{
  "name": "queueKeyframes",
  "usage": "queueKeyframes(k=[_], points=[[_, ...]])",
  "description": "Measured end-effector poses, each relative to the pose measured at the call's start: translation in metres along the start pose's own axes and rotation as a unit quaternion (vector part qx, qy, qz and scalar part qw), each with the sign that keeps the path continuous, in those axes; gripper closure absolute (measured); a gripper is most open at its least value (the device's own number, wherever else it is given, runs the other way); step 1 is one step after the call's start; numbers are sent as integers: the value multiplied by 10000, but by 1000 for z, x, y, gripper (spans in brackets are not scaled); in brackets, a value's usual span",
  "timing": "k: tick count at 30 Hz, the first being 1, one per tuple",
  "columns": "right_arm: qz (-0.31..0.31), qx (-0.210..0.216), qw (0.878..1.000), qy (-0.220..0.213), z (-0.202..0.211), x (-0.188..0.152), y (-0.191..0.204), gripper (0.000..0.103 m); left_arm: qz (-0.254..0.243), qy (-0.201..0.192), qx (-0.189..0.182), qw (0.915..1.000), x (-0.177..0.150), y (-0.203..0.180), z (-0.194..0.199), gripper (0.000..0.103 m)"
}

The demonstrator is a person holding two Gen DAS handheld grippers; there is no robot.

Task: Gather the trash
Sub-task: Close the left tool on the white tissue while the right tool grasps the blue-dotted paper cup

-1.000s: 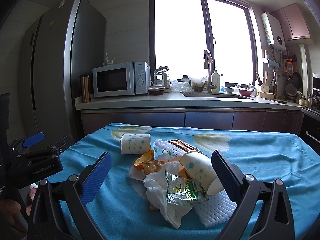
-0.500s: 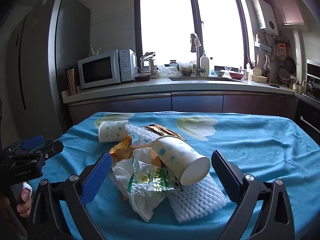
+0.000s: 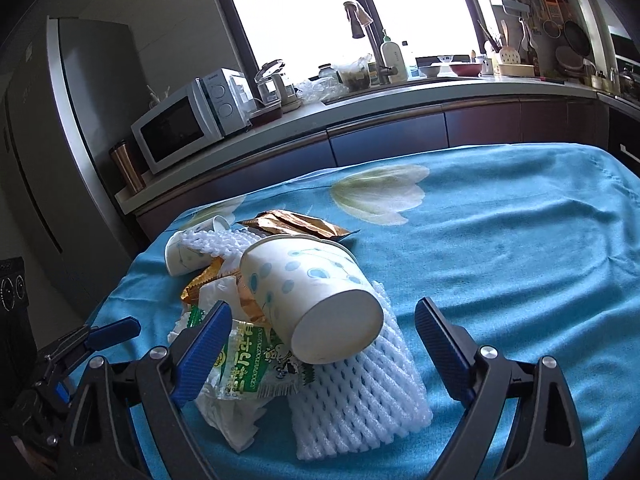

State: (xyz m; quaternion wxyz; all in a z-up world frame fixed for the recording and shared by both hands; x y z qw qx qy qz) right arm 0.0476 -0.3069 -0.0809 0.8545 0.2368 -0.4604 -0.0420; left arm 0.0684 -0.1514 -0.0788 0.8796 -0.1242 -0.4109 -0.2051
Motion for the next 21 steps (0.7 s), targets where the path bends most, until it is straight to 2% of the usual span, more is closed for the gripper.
queueKeyframes(k=[2, 3, 4, 5, 6, 8, 9, 11, 16, 21], points=[[-96, 131, 9998, 67, -7, 1, -3, 14, 58, 182, -118, 9997, 0, -5, -12, 7], [-158, 235, 9995, 118, -10, 1, -4, 18, 87, 260, -194, 9994, 0, -7, -19, 9], [-216, 321, 9991, 152, -12, 1, -7, 22, 106, 354, -221, 9991, -1, -7, -24, 16], [-249, 363, 9988, 193, -13, -1, -8, 30, 140, 409, -263, 9987, -1, -7, -28, 26], [-270, 402, 9986, 225, -14, -2, -8, 38, 176, 456, -342, 9982, -2, -8, -31, 30], [-325, 464, 9981, 223, -13, -3, -11, 38, 251, 467, -482, 9974, -4, -6, -32, 48], [-331, 488, 9981, 199, -12, -4, -11, 38, 251, 463, -544, 9971, -4, -7, -33, 54], [-296, 510, 9982, 142, -9, -4, -11, 39, 275, 489, -682, 9961, -4, -6, -31, 76], [-246, 566, 9981, -47, 6, 0, -8, 39, 330, 363, -818, 9954, -1, 0, -21, 86], [-52, 604, 9981, -119, 20, 7, 5, 39, 443, 144, -828, 9955, 0, 22, 7, 87]])
Point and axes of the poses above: each gripper's, at about its wrist camera, not at the fingertips, and z roughly against the way its jaws point, y to its left, x to its top, the point moved 4 cm from there along -z, roughly the way its jaws point, and after that the axes turned 12 degrees about x, right-handed, at the moved point
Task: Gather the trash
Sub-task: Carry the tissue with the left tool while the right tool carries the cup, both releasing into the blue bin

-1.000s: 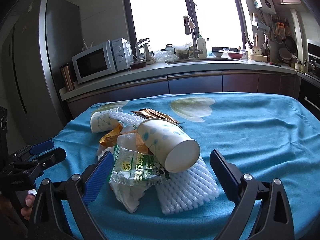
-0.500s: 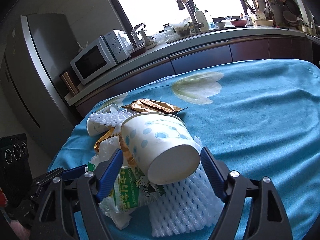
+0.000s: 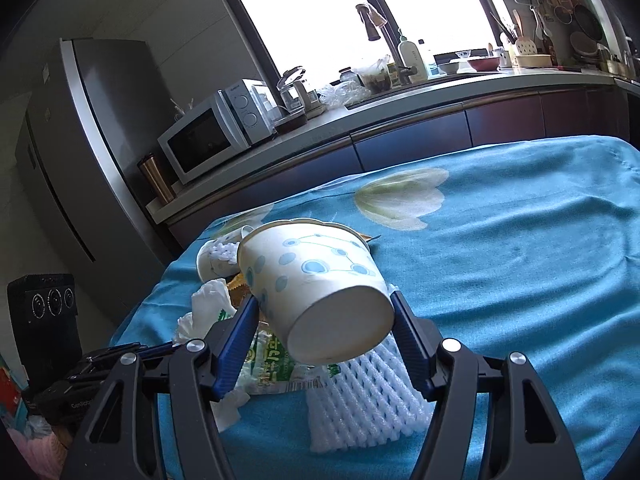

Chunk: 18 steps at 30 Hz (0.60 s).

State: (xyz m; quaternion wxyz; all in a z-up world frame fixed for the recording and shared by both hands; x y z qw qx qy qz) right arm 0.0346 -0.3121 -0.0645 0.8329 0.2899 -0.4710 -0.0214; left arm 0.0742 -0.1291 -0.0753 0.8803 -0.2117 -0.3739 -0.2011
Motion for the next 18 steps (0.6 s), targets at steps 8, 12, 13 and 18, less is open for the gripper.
queueKeyframes(k=[8, 12, 13, 18], points=[[652, 538, 9963, 123, -7, 7, 64, 39, 430, -479, 474, 9968, -1, 57, 74, 87], [1085, 997, 9880, 463, -41, 3, 114, 39, 806, -725, 975, 9893, -5, 101, 119, 87], [1182, 1126, 9849, 570, -52, 1, 128, 39, 916, -771, 1114, 9865, -7, 114, 130, 87], [1663, 1727, 9642, 1136, -112, -10, 199, 39, 1442, -947, 1930, 9659, -15, 187, 185, 87]])
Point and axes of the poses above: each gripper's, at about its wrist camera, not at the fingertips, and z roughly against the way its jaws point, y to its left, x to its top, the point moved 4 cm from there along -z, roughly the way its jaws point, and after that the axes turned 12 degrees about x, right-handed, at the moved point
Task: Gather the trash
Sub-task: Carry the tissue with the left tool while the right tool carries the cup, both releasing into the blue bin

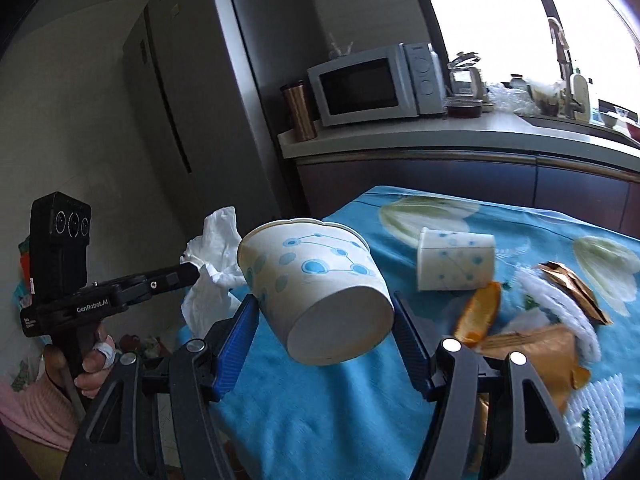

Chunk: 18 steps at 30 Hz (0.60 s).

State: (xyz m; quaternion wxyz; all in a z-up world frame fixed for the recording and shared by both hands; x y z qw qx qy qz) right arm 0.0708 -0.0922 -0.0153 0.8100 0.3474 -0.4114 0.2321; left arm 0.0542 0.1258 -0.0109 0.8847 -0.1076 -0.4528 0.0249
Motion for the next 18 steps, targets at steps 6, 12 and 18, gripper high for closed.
queueKeyframes(k=[6, 12, 18], points=[[396, 546, 9960, 585, -89, 22, 45, 39, 535, -63, 942, 9941, 12, 102, 4, 87], [553, 725, 9888, 1179, -167, 33, 68, 39, 899, 101, 1502, 9845, 3, 170, -20, 87], [770, 536, 9817, 1657, -222, 29, 78, 39, 1049, 393, 1850, 9763, -3, 207, -62, 85]])
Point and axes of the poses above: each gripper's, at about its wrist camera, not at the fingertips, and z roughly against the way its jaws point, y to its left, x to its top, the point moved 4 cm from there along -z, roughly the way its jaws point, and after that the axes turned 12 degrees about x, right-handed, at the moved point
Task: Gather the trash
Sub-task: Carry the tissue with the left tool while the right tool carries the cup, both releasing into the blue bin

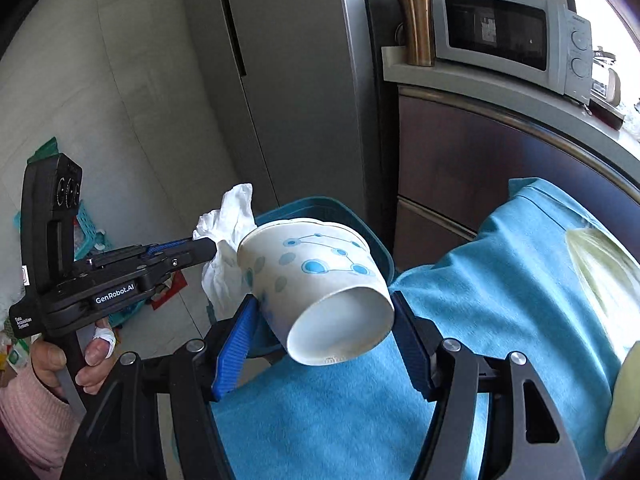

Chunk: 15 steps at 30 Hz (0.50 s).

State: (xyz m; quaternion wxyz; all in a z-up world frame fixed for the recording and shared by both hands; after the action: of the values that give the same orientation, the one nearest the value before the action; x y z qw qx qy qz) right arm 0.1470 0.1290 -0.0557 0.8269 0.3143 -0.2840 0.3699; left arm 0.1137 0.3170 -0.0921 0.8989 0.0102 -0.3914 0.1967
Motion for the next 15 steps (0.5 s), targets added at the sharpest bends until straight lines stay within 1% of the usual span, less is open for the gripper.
queueKeyframes(k=[4, 5, 6, 8, 9, 11, 15], points=[[6, -117, 9996, 252, -24, 0, -2, 38, -33, 151, 159, 9998, -5, -6, -23, 81], [-12, -153, 9993, 335, -32, 1, -4, 38, -27, 193, 174, 9997, -6, -7, -28, 78], [-17, -176, 9991, 382, -38, 2, -5, 36, -13, 242, 220, 9995, -6, -7, -33, 78], [-76, -229, 9985, 481, -46, 1, -7, 31, -5, 303, 274, 9992, -8, -7, -41, 73], [-138, -235, 9984, 505, -49, 2, -12, 31, 6, 328, 339, 9989, -8, -6, -44, 72], [-191, -133, 9992, 337, -39, 0, -12, 31, 44, 353, 372, 9987, -8, -6, -46, 65], [-247, 6, 9997, 91, -8, -11, -15, 31, 9, 186, 394, 9990, -9, -12, -37, 64]])
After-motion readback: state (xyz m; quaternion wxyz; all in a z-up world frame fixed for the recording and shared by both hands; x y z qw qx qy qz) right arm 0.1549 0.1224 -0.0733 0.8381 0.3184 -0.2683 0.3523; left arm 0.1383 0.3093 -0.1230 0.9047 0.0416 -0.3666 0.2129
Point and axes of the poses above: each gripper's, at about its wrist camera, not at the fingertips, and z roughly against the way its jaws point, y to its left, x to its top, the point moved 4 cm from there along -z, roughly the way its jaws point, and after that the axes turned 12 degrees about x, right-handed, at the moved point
